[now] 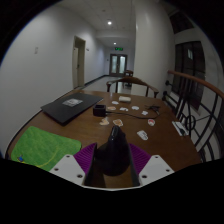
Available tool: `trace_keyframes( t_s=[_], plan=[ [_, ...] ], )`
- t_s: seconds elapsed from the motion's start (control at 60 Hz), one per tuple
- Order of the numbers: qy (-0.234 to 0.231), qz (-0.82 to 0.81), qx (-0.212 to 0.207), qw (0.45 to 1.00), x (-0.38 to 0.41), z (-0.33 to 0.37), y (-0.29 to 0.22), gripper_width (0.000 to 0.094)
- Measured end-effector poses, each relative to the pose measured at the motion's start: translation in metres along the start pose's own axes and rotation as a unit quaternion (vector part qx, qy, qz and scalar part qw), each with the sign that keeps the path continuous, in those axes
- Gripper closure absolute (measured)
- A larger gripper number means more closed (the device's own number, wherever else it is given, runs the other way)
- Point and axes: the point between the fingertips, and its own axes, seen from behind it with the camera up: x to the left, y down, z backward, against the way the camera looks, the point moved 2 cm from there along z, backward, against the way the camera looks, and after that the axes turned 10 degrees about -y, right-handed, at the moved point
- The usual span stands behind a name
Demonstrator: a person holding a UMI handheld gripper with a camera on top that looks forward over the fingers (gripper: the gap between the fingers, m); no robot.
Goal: Arrange mouse
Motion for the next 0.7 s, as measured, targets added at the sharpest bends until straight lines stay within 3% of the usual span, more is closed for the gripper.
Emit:
trace_keyframes(
  t_s=[0.417, 0.7],
  plan=[
    [-0.001, -0.014, -0.03, 0.999, 0.007, 0.017, -0.014, 0.0411],
    [-0.039, 0.011, -0.095, 0.995, 0.136, 0.081, -0.077, 0.0411]
  ],
)
